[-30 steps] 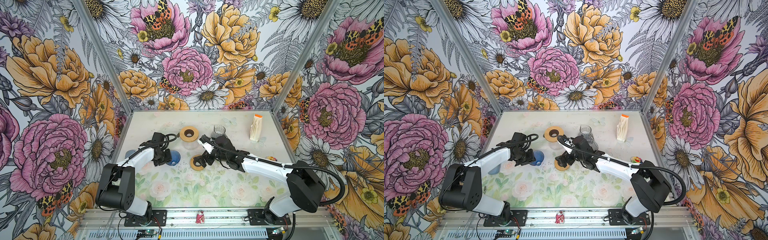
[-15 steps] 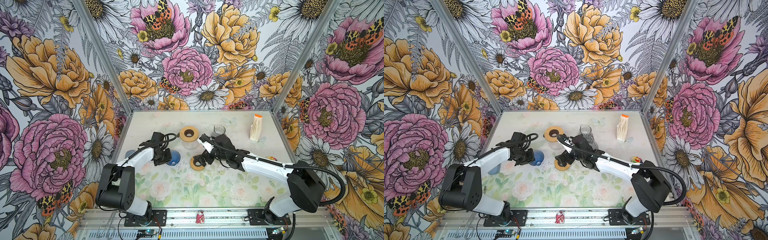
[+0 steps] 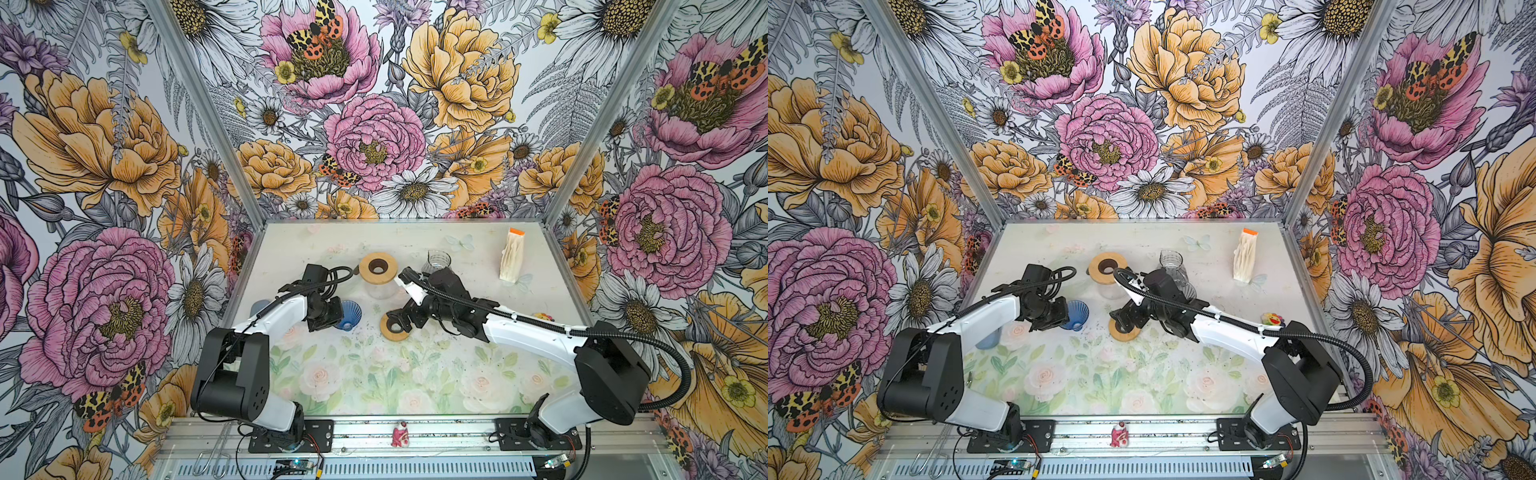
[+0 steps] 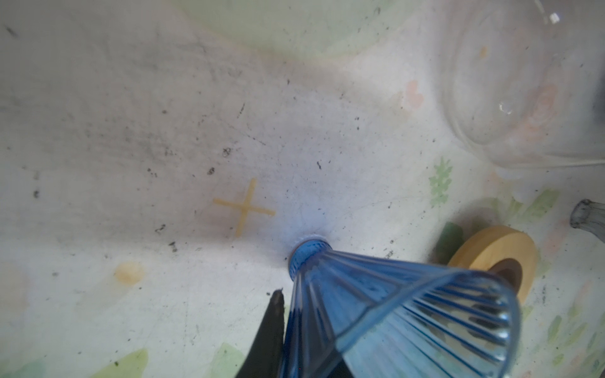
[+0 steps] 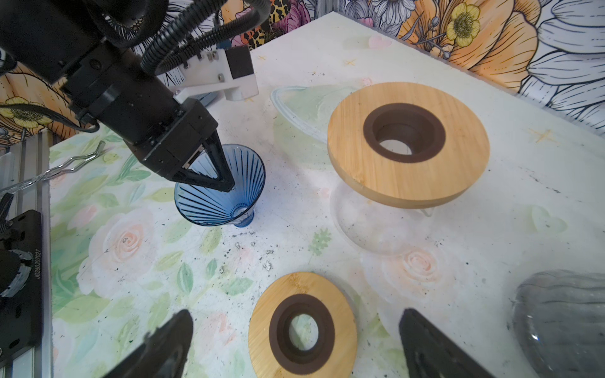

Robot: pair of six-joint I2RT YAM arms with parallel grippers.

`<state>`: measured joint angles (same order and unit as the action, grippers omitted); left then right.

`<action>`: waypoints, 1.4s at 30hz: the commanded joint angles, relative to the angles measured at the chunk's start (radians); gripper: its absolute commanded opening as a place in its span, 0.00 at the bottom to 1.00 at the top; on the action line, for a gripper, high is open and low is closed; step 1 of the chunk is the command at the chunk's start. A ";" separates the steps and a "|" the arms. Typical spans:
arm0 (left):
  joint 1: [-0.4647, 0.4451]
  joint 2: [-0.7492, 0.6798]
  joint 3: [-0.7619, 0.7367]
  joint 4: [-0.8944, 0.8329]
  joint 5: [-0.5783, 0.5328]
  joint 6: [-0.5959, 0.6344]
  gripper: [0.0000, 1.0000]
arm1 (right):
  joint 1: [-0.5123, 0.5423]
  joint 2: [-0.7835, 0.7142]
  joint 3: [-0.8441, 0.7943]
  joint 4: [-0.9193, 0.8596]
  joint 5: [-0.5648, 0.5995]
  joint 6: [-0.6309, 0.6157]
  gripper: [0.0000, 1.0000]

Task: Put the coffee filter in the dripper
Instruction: 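Grasp the blue ribbed dripper with the left gripper while the right gripper withdraws, then lift the blue dripper with the left gripper and carry it over the bamboo stand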

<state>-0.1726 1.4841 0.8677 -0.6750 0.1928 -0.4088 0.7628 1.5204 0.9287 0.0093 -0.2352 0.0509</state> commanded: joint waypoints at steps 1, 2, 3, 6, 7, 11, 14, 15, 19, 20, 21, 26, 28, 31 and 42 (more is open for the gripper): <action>0.007 -0.041 0.022 0.021 0.015 0.023 0.13 | 0.006 0.009 0.027 -0.008 0.029 -0.016 0.99; 0.007 -0.050 0.024 0.020 0.014 0.023 0.13 | 0.005 0.007 0.026 -0.014 0.044 -0.028 0.99; 0.008 -0.057 0.024 0.020 0.013 0.025 0.13 | 0.004 0.004 0.025 -0.017 0.057 -0.039 0.99; 0.008 -0.083 0.031 0.020 0.013 0.025 0.13 | -0.008 -0.015 0.016 -0.018 0.066 -0.051 1.00; 0.008 -0.091 0.035 0.020 0.021 0.024 0.13 | -0.014 -0.021 0.013 -0.016 0.058 -0.048 1.00; 0.001 -0.127 0.058 0.020 0.042 0.021 0.09 | -0.030 -0.043 -0.006 -0.016 0.043 -0.039 0.99; 0.001 -0.148 0.065 0.019 0.041 0.015 0.07 | -0.036 -0.050 -0.019 -0.015 0.046 -0.037 0.99; 0.001 -0.152 0.069 0.017 0.042 0.014 0.07 | -0.037 -0.054 -0.022 -0.015 0.047 -0.034 0.99; 0.000 -0.168 0.101 0.009 0.080 0.003 0.07 | -0.045 -0.073 -0.030 -0.016 0.054 -0.030 0.99; -0.001 -0.173 0.114 0.009 0.091 -0.001 0.07 | -0.049 -0.081 -0.037 -0.019 0.057 -0.030 0.99; -0.003 -0.177 0.126 0.008 0.099 -0.003 0.07 | -0.053 -0.090 -0.042 -0.020 0.059 -0.027 0.99; -0.014 -0.193 0.182 0.005 0.122 -0.006 0.07 | -0.083 -0.150 -0.087 -0.022 0.059 -0.021 0.99; -0.016 -0.191 0.201 0.006 0.124 -0.008 0.07 | -0.093 -0.164 -0.102 -0.018 0.062 -0.016 0.99; -0.021 -0.181 0.234 0.006 0.126 -0.008 0.07 | -0.106 -0.172 -0.117 -0.010 0.063 -0.013 0.99; -0.057 -0.041 0.417 0.008 0.135 0.034 0.08 | -0.123 -0.172 -0.123 0.032 0.068 0.003 0.99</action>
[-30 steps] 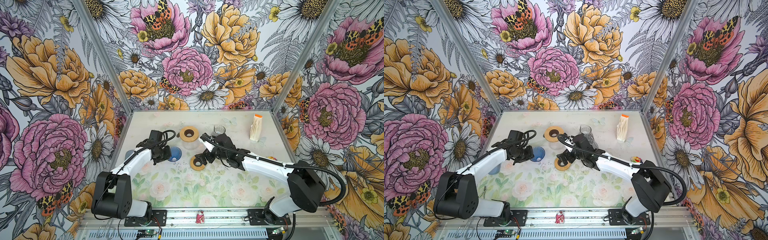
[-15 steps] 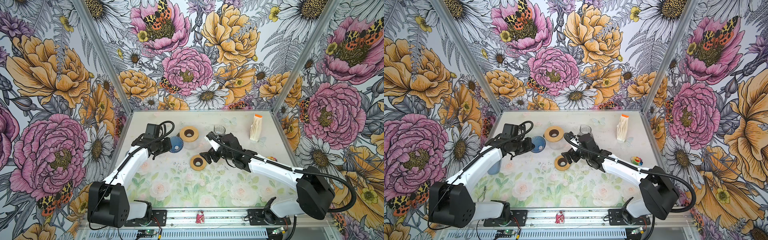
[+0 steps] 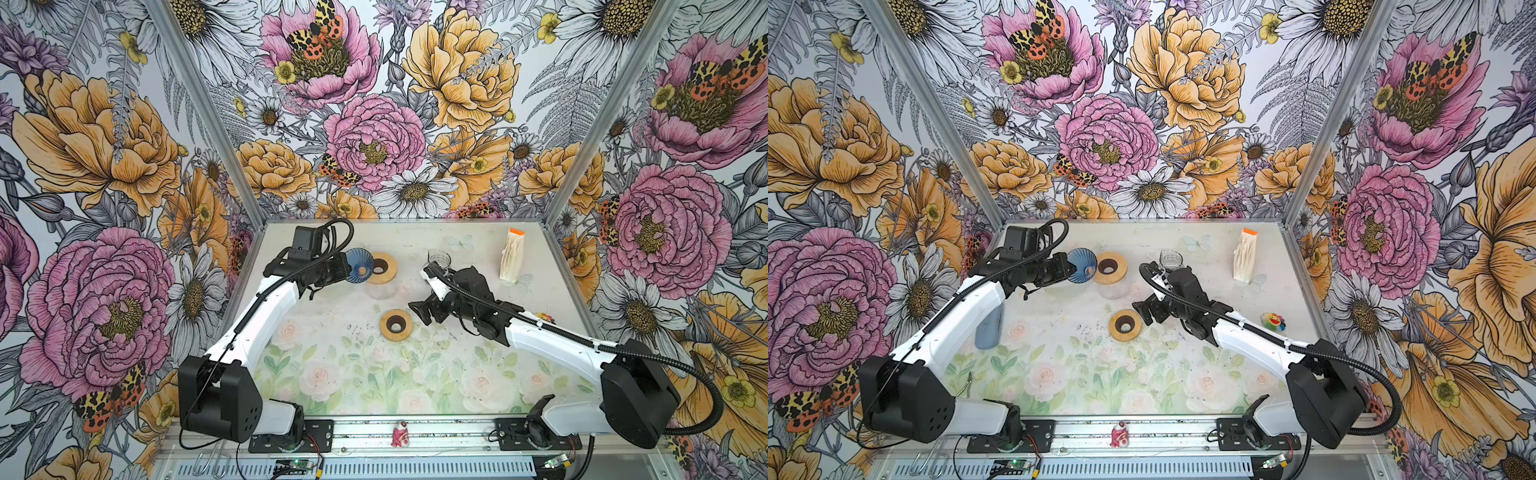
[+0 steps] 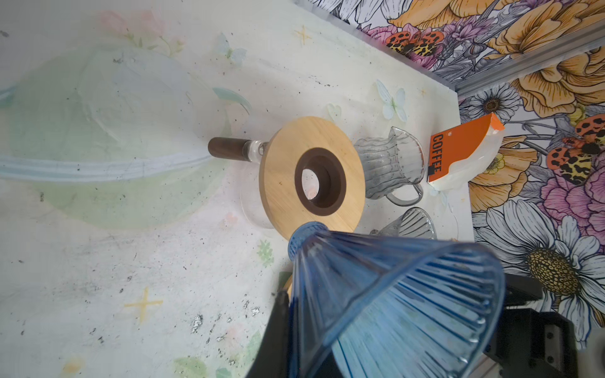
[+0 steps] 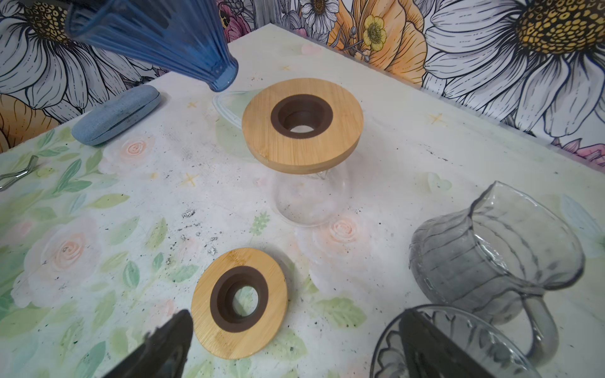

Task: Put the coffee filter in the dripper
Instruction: 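Lift the blue dripper with the left gripper and carry it over the bamboo stand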

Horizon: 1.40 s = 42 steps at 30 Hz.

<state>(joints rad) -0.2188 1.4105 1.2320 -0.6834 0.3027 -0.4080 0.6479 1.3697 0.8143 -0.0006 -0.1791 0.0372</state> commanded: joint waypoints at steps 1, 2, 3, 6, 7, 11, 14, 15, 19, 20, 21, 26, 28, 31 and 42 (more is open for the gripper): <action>-0.014 0.054 0.073 0.016 0.026 0.040 0.08 | -0.010 -0.021 -0.009 0.043 0.012 0.018 0.99; -0.017 0.075 0.096 0.017 0.029 0.048 0.08 | -0.010 -0.019 -0.007 0.045 0.013 0.017 0.99; -0.020 0.094 0.114 0.018 0.030 0.051 0.08 | -0.012 -0.018 -0.007 0.046 0.014 0.019 0.99; -0.027 0.158 0.180 0.020 0.034 0.058 0.08 | -0.013 -0.015 -0.005 0.049 0.018 0.024 1.00; -0.028 0.178 0.198 0.021 0.039 0.060 0.08 | -0.013 -0.017 -0.004 0.049 0.019 0.024 0.99; -0.031 0.247 0.251 0.021 0.044 0.071 0.08 | -0.016 -0.021 -0.007 0.051 0.033 0.027 0.99; -0.030 0.292 0.277 0.019 0.064 0.064 0.08 | -0.018 -0.029 -0.013 0.053 0.043 0.026 1.00; -0.030 0.302 0.283 0.019 0.074 0.061 0.08 | -0.020 -0.030 -0.015 0.053 0.047 0.026 0.99; -0.030 0.332 0.299 0.019 0.102 0.059 0.08 | -0.024 -0.037 -0.021 0.054 0.058 0.024 1.00; -0.030 0.337 0.299 0.018 0.108 0.059 0.08 | -0.025 -0.038 -0.021 0.054 0.058 0.024 1.00; -0.028 0.342 0.299 0.018 0.113 0.059 0.08 | -0.026 -0.037 -0.021 0.054 0.058 0.023 0.99; -0.029 0.363 0.294 -0.004 0.113 0.059 0.08 | -0.028 -0.040 -0.024 0.062 0.075 0.024 0.99; -0.029 0.372 0.294 -0.011 0.114 0.058 0.08 | -0.031 -0.044 -0.027 0.067 0.085 0.023 0.99; -0.031 0.387 0.306 -0.033 0.114 0.061 0.08 | -0.034 -0.044 -0.026 0.068 0.089 0.019 0.99; -0.034 0.424 0.355 -0.133 0.103 0.098 0.07 | -0.039 -0.037 -0.019 0.075 0.084 0.021 1.00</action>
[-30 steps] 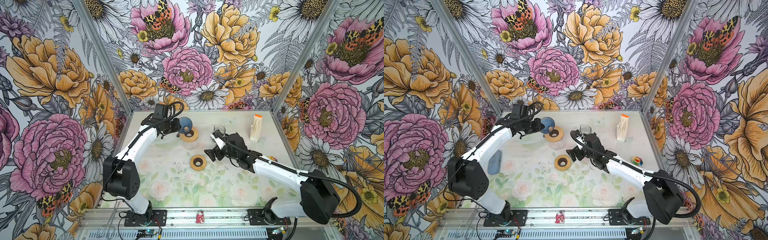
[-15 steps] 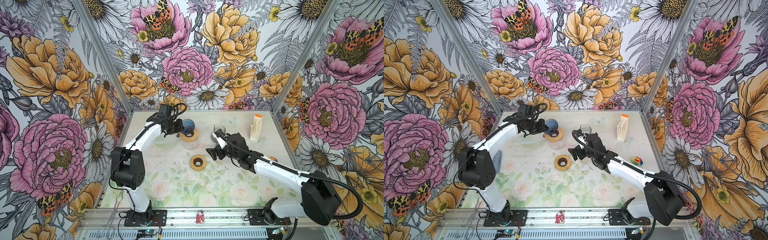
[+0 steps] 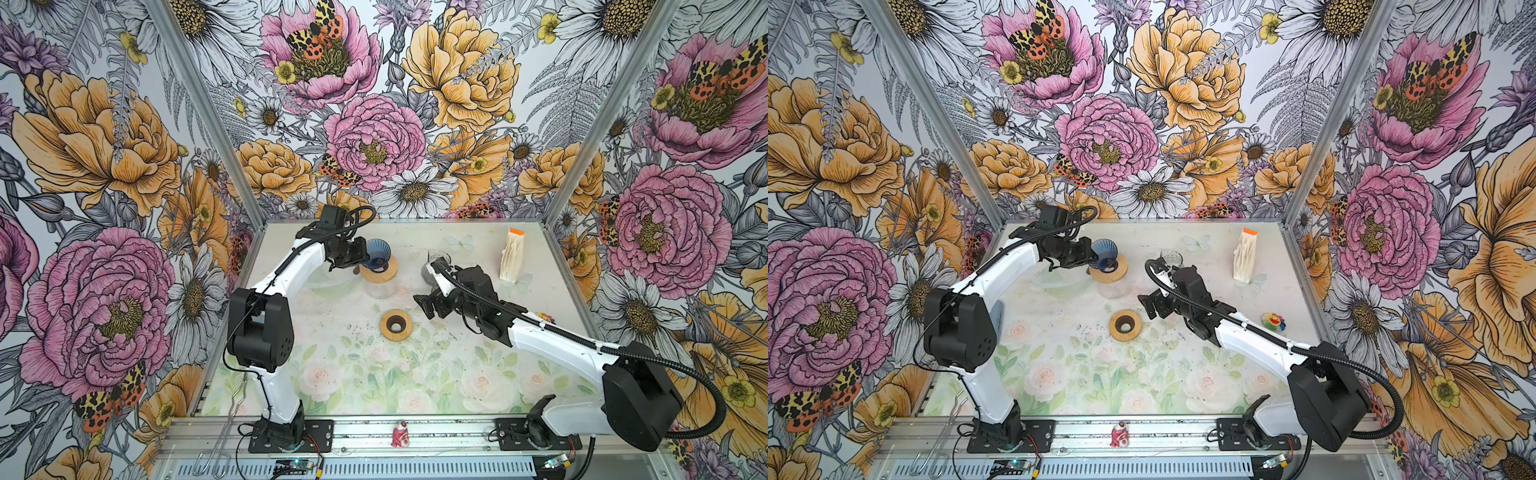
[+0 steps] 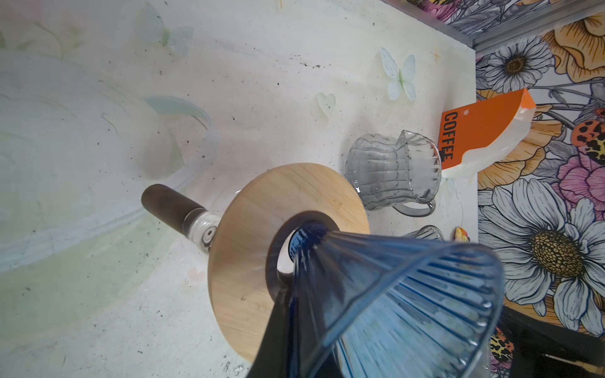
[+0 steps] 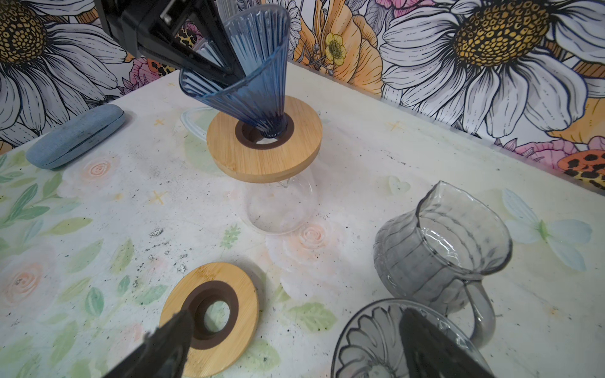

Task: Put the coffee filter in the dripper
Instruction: 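Lift the blue dripper with the left gripper and carry it over the bamboo stand, then lower the blue dripper into the bamboo stand's ring with the left gripper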

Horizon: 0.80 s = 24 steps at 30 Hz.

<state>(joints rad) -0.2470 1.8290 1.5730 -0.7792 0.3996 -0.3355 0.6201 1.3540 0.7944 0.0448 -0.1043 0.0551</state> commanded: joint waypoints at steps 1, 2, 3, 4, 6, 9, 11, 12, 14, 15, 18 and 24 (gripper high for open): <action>-0.006 0.002 0.009 -0.037 0.000 0.026 0.07 | -0.011 -0.020 -0.002 0.033 0.012 0.003 0.99; -0.004 0.002 0.007 -0.037 -0.005 0.026 0.07 | -0.011 -0.021 -0.005 0.036 0.012 0.004 1.00; -0.005 0.002 0.004 -0.036 -0.007 0.026 0.07 | -0.011 -0.018 -0.006 0.038 0.015 0.005 1.00; -0.005 -0.034 0.004 -0.037 -0.005 0.023 0.07 | -0.011 -0.016 -0.005 0.038 0.013 0.005 1.00; -0.006 -0.037 0.004 -0.037 -0.003 0.023 0.07 | -0.011 -0.011 -0.006 0.039 0.006 0.009 0.99; -0.005 -0.028 0.001 -0.037 -0.001 0.025 0.08 | -0.011 -0.009 -0.004 0.039 0.002 0.009 1.00; -0.006 -0.019 0.005 -0.040 -0.003 0.025 0.07 | -0.011 -0.012 -0.004 0.036 0.003 0.004 0.99; -0.005 -0.018 0.007 -0.041 -0.005 0.025 0.08 | -0.011 -0.013 -0.004 0.034 0.008 0.004 0.99; -0.006 -0.018 0.008 -0.039 -0.005 0.023 0.08 | -0.011 -0.016 -0.007 0.035 0.025 0.004 1.00; -0.006 -0.018 0.010 -0.041 -0.005 0.024 0.08 | -0.011 -0.014 -0.008 0.035 0.032 0.002 0.99; -0.006 0.028 0.019 -0.055 -0.008 0.031 0.08 | -0.011 -0.005 -0.003 0.031 0.035 -0.007 0.99; 0.001 0.042 0.040 -0.117 -0.032 0.060 0.08 | -0.011 0.005 0.000 0.033 0.034 -0.008 0.99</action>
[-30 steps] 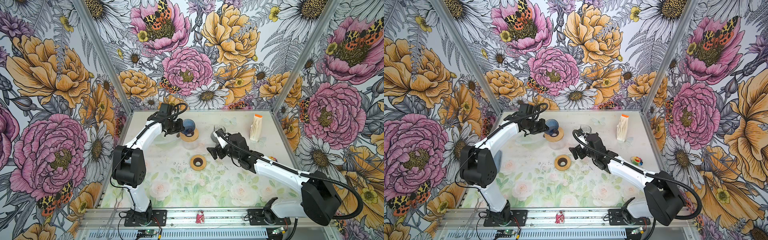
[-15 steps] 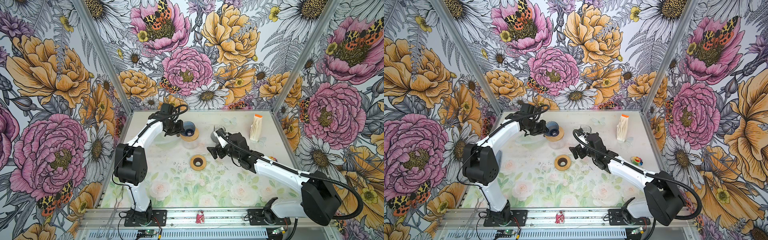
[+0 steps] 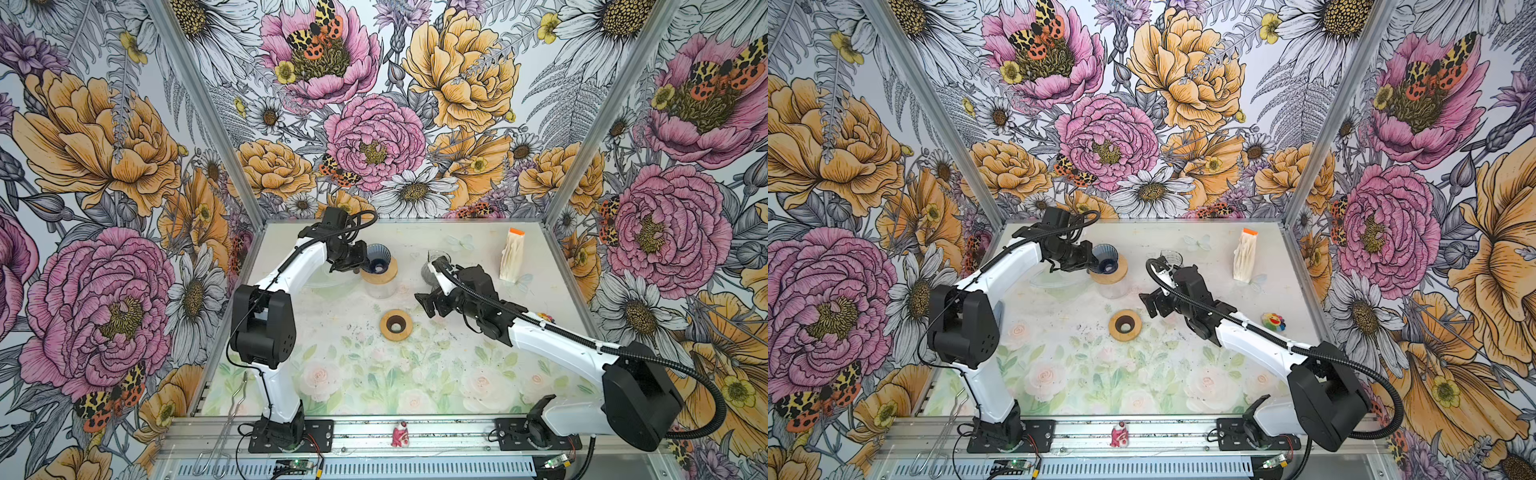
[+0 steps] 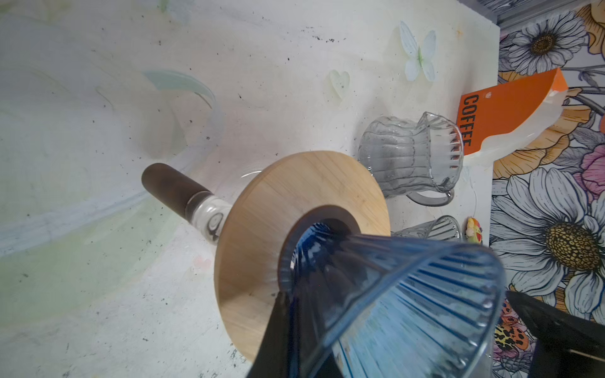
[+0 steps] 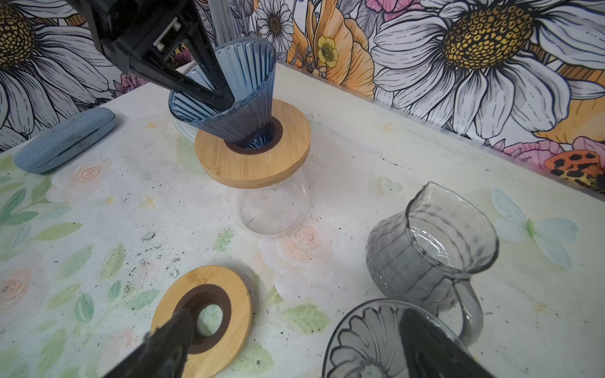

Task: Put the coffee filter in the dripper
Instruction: 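Lower the blue dripper into the bamboo stand's ring with the left gripper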

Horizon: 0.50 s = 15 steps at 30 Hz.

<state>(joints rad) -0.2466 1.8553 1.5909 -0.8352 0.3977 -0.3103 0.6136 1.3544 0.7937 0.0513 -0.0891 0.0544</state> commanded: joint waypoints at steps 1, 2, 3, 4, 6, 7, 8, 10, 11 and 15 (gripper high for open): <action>0.003 0.016 0.023 -0.067 -0.033 0.037 0.08 | -0.005 0.006 0.001 0.030 0.019 -0.007 0.99; 0.006 0.016 0.024 -0.074 -0.034 0.039 0.08 | -0.005 0.008 0.001 0.029 0.017 -0.005 0.99; 0.007 0.015 0.023 -0.083 -0.036 0.042 0.08 | -0.005 0.012 0.001 0.030 0.016 -0.005 0.99; 0.009 0.014 0.026 -0.091 -0.038 0.045 0.08 | -0.005 0.012 0.001 0.029 0.015 -0.005 1.00; 0.012 0.012 0.030 -0.114 -0.042 0.054 0.08 | -0.005 0.015 0.001 0.029 0.012 -0.005 0.99; 0.012 0.014 0.034 -0.127 -0.043 0.058 0.08 | -0.005 0.017 0.001 0.029 0.011 -0.005 1.00; 0.013 0.015 0.040 -0.144 -0.048 0.067 0.08 | -0.005 0.017 0.001 0.030 0.011 -0.005 0.99; 0.013 0.012 0.048 -0.176 -0.065 0.085 0.08 | -0.005 0.018 0.000 0.031 0.009 -0.004 0.99; 0.014 0.010 0.050 -0.193 -0.074 0.092 0.08 | -0.005 0.018 -0.001 0.033 0.008 -0.005 0.99; 0.019 -0.002 0.055 -0.254 -0.090 0.116 0.08 | -0.005 0.023 0.001 0.032 0.005 -0.005 1.00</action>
<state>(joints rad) -0.2394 1.8549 1.6371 -0.9794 0.3676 -0.2413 0.6140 1.3674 0.7937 0.0563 -0.0898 0.0544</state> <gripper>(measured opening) 0.081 0.996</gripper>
